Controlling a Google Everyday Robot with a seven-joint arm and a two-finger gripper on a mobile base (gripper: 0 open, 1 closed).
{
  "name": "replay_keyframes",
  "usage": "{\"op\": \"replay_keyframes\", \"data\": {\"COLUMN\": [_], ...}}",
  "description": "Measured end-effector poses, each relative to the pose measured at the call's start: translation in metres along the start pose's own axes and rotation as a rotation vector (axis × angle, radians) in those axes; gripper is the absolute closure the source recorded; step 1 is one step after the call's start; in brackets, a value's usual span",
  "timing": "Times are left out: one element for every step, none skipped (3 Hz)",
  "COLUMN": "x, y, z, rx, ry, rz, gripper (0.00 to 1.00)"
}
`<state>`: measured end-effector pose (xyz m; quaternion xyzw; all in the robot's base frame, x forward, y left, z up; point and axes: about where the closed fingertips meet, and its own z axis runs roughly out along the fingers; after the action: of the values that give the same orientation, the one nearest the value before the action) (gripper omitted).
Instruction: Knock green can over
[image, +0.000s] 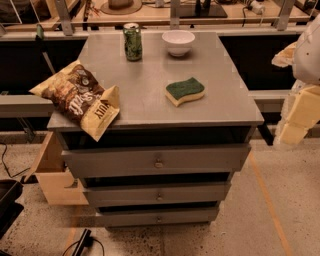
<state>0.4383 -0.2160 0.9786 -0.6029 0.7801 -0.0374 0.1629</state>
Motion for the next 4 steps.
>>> {"op": "replay_keyframes", "data": {"x": [0.0, -0.002, -0.005, -0.044], "y": [0.0, -0.003, -0.012, -0.041], "z": [0.0, -0.001, 0.028, 0.072], "rx": [0.0, 0.023, 0.008, -0.024], "ry": [0.0, -0.019, -0.115, -0.348], "rz": [0.0, 0.024, 0.137, 0.22], "gripper": [0.0, 0.0, 0.0, 0.0]}}
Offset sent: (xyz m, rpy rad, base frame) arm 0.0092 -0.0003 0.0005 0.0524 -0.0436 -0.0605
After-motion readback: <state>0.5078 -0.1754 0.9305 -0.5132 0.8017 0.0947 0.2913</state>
